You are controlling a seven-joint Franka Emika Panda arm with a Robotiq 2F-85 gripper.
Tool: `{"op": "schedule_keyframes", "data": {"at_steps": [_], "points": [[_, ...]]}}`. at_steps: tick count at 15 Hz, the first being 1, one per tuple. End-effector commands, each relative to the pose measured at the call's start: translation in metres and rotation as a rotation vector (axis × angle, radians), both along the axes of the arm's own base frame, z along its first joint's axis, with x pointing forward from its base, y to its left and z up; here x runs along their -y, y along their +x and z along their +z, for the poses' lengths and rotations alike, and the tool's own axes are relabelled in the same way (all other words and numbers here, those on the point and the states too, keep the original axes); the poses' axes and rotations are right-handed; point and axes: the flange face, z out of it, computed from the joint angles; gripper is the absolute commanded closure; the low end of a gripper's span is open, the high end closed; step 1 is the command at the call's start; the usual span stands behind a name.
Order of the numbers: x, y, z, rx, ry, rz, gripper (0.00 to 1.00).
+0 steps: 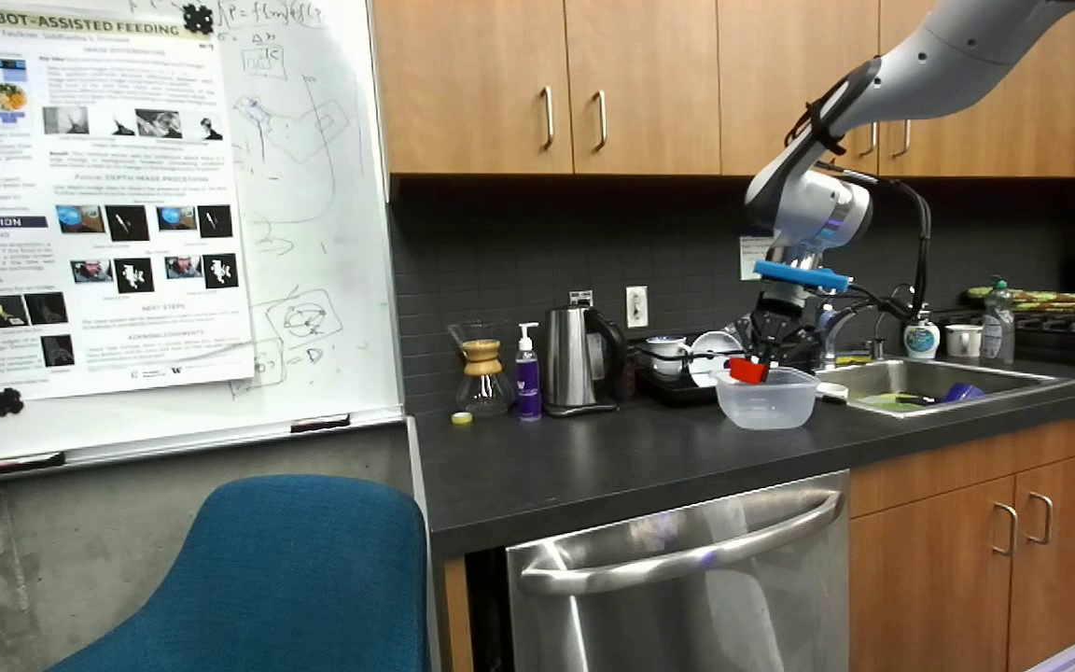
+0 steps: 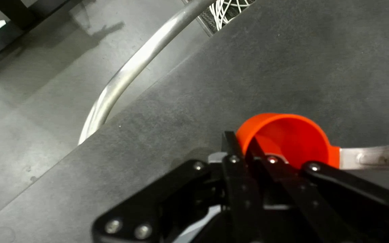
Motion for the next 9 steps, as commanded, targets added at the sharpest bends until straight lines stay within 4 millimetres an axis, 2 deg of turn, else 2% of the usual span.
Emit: {"op": "schedule_keyframes", "data": {"at_steps": [1, 7, 9], "points": [[0.01, -0.015, 0.008, 0.015, 0.025, -0.063, 0.98], [0.03, -0.031, 0.016, 0.032, 0.051, -0.116, 0.98], [0.03, -0.043, 0.025, 0.062, 0.009, -0.134, 0.98]]}}
